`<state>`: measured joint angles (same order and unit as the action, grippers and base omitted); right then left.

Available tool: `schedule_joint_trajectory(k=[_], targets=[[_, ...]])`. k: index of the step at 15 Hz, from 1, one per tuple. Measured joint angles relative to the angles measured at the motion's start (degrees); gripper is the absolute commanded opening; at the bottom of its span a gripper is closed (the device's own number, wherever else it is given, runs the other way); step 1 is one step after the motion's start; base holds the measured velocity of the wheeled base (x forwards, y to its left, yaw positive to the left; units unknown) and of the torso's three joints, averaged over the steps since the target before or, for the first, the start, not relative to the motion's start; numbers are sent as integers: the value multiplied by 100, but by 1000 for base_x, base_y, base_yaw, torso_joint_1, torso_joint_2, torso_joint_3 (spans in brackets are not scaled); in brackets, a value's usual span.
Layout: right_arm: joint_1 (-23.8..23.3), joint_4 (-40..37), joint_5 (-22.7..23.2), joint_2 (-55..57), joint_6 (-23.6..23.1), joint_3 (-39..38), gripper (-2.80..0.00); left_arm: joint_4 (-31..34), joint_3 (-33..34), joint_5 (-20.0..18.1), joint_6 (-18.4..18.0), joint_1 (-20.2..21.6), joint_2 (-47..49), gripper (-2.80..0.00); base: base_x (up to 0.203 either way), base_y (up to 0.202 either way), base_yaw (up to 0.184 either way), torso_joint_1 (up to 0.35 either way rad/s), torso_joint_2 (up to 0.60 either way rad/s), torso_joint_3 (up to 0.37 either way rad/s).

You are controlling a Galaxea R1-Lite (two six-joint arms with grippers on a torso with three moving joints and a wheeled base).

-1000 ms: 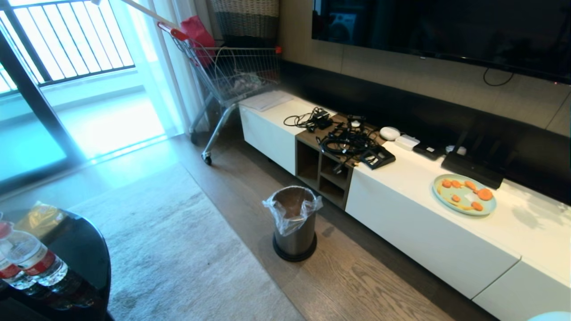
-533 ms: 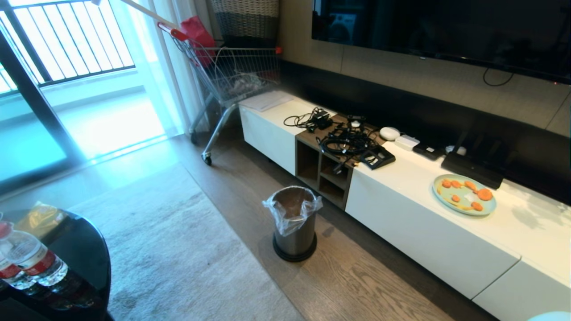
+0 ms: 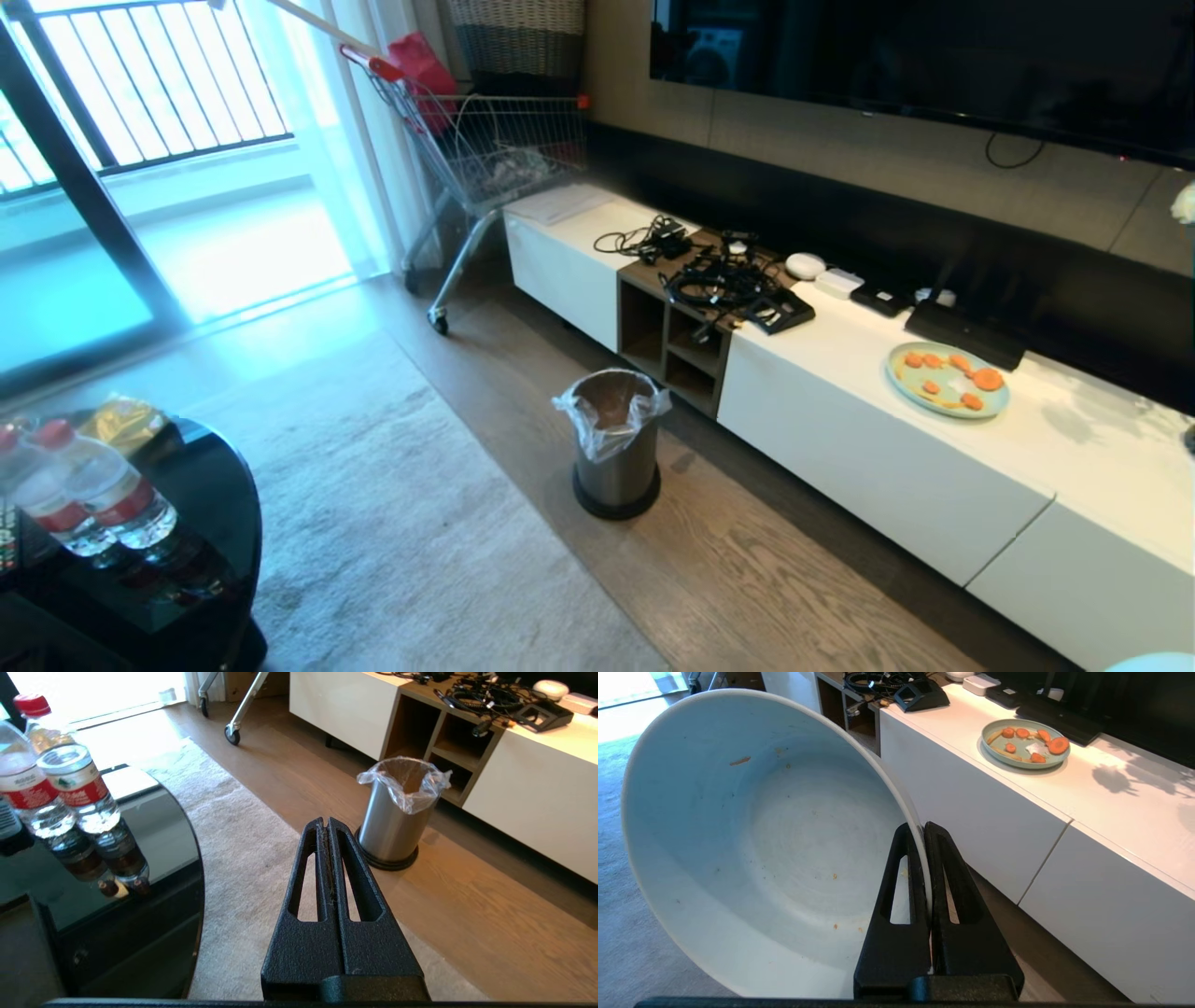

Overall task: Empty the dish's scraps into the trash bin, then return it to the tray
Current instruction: Put the bowl back to the table

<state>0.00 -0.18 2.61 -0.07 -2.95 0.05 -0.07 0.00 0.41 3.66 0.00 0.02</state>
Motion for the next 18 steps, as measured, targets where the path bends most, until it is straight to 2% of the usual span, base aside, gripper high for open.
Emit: schedule_joint_trajectory(k=[7,18], targets=[[0,0,0,0,-2,0,-280,0,0,-1,0,0,0,-280,-180,0,-1,2,2,3],[0,2,-18,0,21,2,-280,0,0,0,0,0,0,-280,-5,0,0,-1,0,1]])
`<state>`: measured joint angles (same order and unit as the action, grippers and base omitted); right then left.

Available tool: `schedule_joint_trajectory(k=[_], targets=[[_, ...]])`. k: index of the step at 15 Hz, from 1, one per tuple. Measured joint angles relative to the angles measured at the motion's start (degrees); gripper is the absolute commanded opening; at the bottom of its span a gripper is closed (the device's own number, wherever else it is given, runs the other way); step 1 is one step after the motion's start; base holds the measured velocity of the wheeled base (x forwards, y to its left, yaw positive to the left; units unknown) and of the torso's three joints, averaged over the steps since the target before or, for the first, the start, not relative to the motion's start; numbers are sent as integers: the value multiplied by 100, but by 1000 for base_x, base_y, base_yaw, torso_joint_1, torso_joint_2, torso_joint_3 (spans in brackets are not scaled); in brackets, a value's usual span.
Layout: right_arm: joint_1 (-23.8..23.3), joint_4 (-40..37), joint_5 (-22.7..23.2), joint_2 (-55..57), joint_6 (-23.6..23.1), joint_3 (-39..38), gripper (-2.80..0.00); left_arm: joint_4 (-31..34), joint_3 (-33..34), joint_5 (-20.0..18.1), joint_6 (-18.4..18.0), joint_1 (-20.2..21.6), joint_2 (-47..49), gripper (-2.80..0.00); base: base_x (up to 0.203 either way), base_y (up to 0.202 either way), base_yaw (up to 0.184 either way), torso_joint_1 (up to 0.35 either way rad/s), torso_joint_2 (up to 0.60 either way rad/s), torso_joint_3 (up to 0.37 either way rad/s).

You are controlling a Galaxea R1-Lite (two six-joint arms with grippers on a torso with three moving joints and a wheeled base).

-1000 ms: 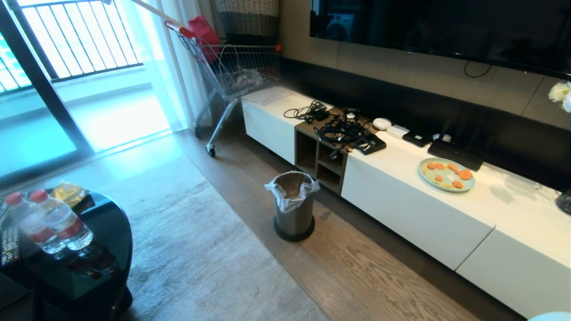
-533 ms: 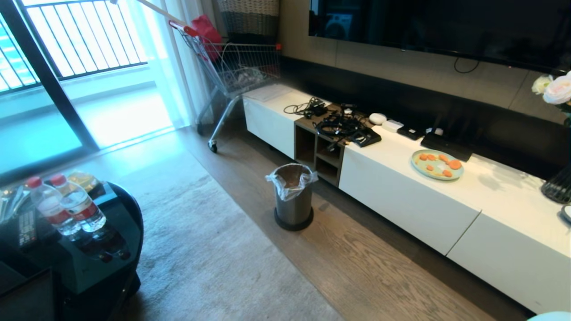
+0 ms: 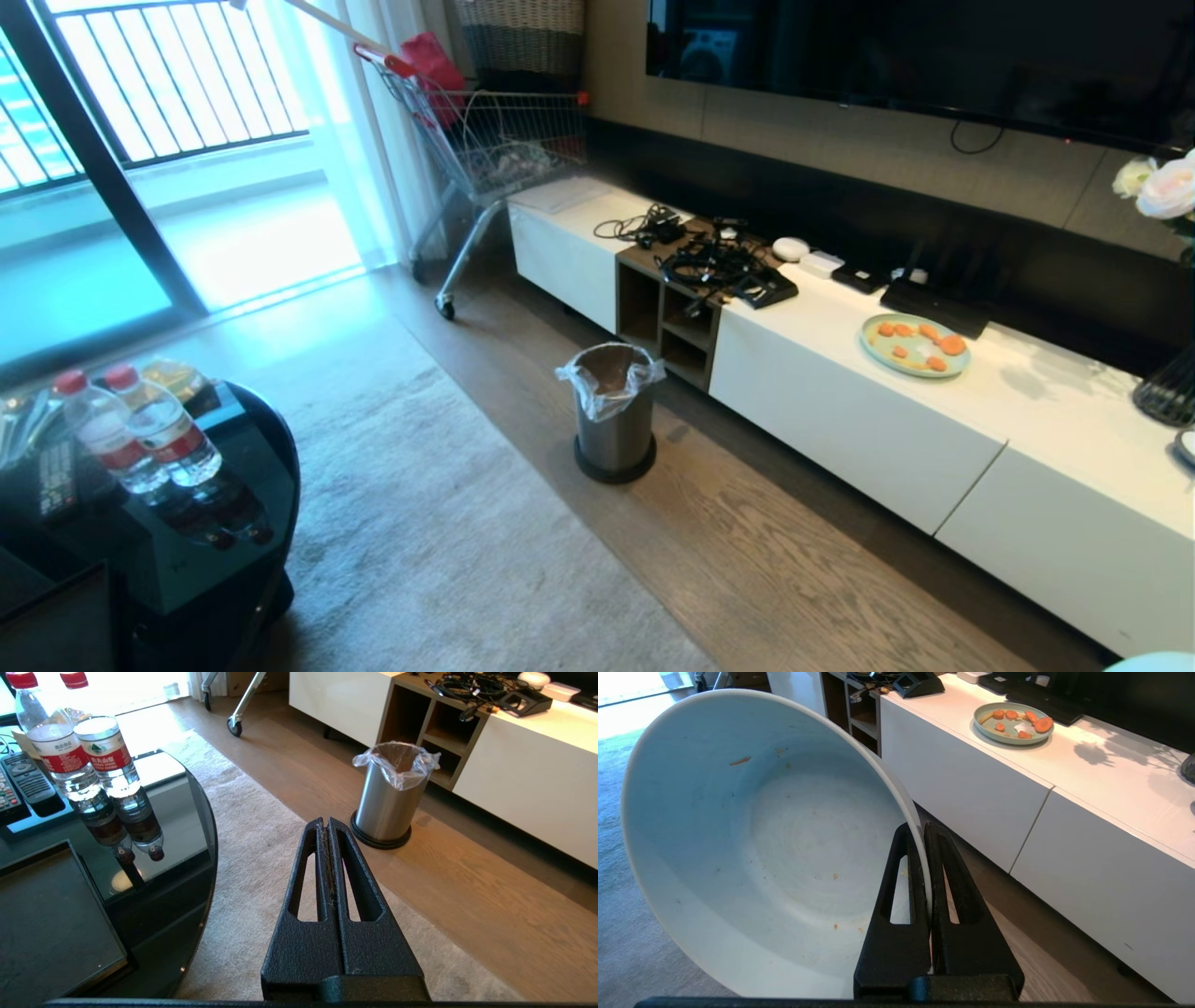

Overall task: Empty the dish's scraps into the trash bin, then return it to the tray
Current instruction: Put the bowl back to the table

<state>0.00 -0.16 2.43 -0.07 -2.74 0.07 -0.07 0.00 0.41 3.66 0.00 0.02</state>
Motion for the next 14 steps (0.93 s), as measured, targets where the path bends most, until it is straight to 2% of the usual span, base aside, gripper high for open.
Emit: schedule_joint_trajectory(k=[3,14], targets=[[0,-6,-12,0,35,0,-280,-3,0,-1,-1,0,0,-280,-1,0,31,-1,0,1],[-2,16,-157,0,218,-5,-280,0,0,1,0,0,0,-280,0,-9,166,2,3,3]])
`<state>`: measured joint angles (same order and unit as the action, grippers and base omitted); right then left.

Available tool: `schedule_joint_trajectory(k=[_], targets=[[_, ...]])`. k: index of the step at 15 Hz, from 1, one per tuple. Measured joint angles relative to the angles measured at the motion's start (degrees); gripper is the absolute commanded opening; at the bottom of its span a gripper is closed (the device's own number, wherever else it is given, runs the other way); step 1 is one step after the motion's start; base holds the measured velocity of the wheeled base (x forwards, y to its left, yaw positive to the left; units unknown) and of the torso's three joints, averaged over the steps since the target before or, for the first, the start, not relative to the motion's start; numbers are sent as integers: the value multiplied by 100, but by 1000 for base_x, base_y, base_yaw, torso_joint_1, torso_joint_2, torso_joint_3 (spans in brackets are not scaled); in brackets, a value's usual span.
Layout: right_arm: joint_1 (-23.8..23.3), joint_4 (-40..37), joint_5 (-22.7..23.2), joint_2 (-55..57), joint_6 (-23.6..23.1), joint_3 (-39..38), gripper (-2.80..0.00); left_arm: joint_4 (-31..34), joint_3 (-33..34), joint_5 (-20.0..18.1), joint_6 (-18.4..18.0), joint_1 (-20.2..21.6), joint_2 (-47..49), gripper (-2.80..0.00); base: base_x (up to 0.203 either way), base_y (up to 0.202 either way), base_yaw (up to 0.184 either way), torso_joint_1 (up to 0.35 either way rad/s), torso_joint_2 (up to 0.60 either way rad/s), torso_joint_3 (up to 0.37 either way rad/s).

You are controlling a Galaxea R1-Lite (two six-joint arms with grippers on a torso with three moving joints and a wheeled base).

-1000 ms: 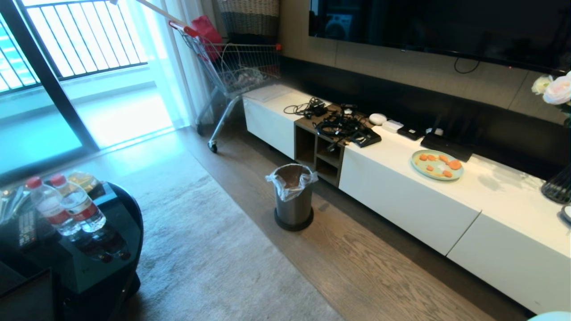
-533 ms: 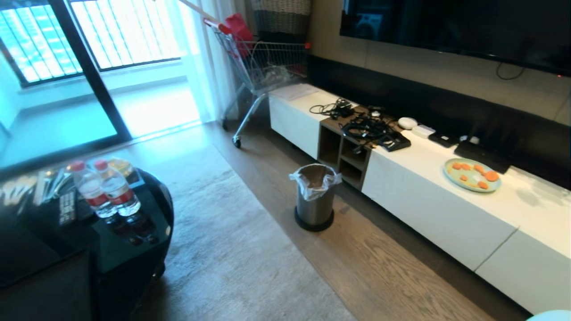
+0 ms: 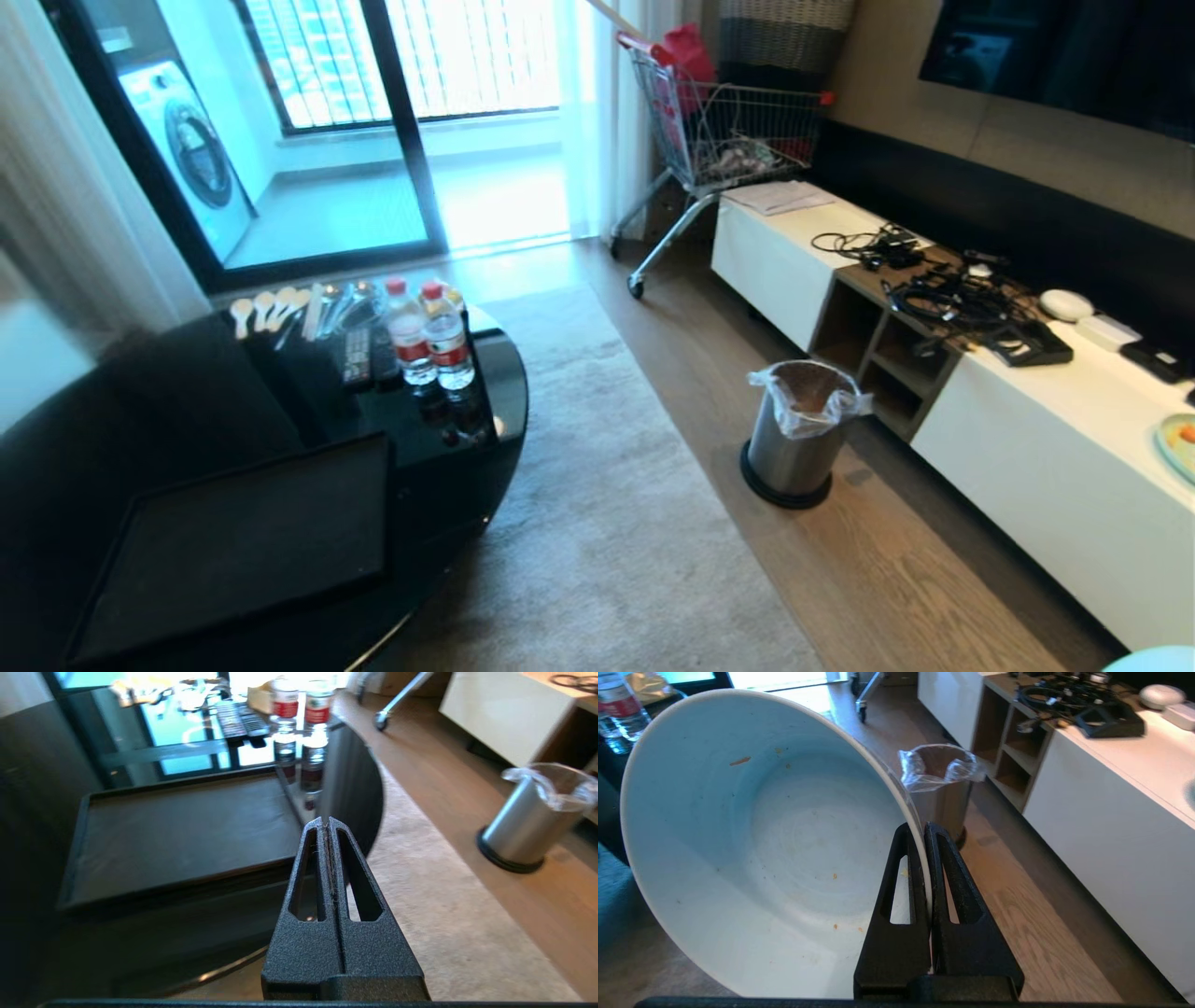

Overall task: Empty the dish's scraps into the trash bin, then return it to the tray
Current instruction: Put the bowl back to the table

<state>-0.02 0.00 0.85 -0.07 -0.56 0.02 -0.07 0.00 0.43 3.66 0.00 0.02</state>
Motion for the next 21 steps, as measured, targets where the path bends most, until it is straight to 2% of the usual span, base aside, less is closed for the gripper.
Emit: schedule_joint_trajectory(k=[15,21], targets=[[0,0,0,0,-5,-2,-280,1,0,-1,0,0,0,-280,1,-8,166,2,2,3],[2,-2,0,0,-1,-2,-280,1,0,-1,-3,0,0,-280,0,-2,31,1,1,1]])
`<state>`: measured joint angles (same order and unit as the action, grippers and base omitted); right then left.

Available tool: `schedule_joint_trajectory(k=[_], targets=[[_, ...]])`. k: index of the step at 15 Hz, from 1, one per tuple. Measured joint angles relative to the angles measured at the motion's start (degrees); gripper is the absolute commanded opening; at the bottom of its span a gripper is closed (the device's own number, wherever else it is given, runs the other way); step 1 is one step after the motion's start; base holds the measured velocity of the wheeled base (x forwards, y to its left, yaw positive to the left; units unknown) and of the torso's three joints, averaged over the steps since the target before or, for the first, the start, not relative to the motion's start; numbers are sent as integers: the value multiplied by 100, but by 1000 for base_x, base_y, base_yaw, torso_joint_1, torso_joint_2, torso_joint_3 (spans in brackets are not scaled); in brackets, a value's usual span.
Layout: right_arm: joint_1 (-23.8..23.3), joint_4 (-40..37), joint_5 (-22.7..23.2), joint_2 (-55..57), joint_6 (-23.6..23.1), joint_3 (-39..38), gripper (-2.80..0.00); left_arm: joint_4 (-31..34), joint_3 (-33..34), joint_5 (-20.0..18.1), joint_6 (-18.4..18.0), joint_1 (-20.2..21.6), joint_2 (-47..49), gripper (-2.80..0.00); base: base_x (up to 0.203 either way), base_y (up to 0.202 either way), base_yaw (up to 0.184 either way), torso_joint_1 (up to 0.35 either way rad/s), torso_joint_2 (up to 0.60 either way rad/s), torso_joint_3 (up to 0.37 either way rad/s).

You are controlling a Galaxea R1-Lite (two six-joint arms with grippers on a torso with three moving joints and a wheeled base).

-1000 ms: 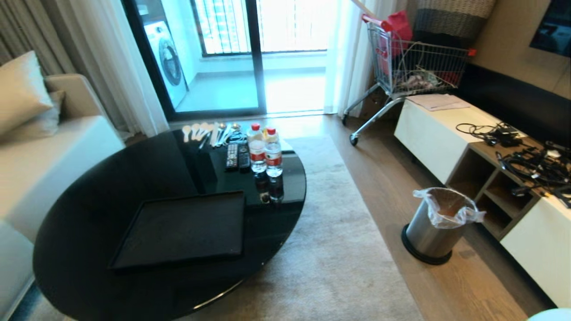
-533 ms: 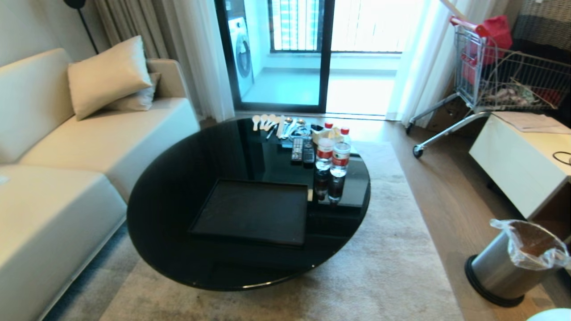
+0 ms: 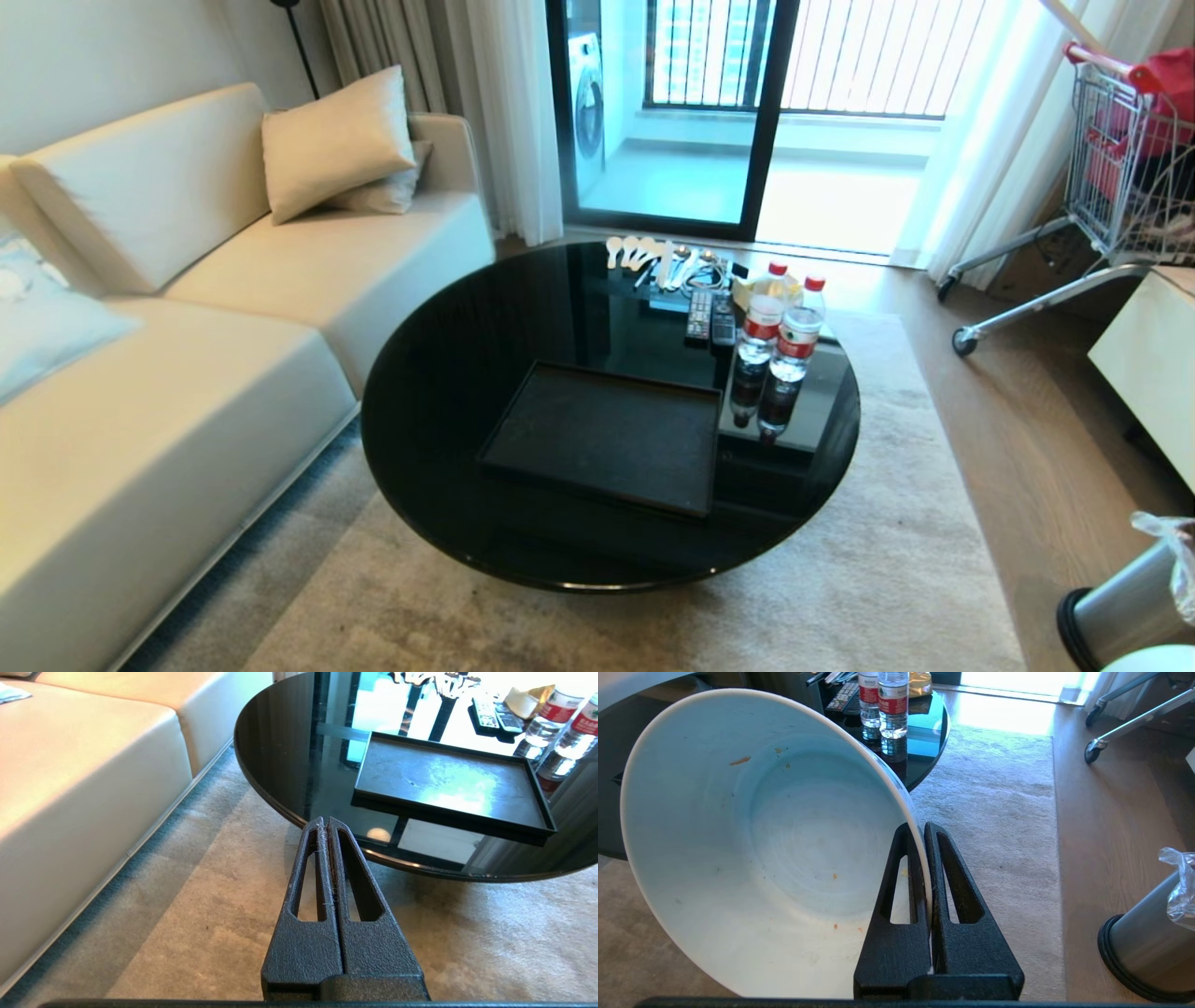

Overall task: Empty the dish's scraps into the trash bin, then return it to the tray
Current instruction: Put the bowl back to the table

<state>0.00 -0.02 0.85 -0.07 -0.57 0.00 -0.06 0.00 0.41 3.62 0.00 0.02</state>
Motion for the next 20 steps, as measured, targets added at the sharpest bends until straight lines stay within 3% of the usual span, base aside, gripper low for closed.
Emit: schedule_joint_trajectory(k=[4,14,20], targets=[[-2,2,0,0,-2,0,-280,-1,0,0,3,0,0,-280,18,0,-1,-1,0,2],[0,2,0,0,0,0,-280,-1,0,0,3,0,0,-280,179,0,0,4,1,2],[0,5,0,0,-5,2,-280,1,0,0,3,0,0,-280,9,0,0,2,0,0]])
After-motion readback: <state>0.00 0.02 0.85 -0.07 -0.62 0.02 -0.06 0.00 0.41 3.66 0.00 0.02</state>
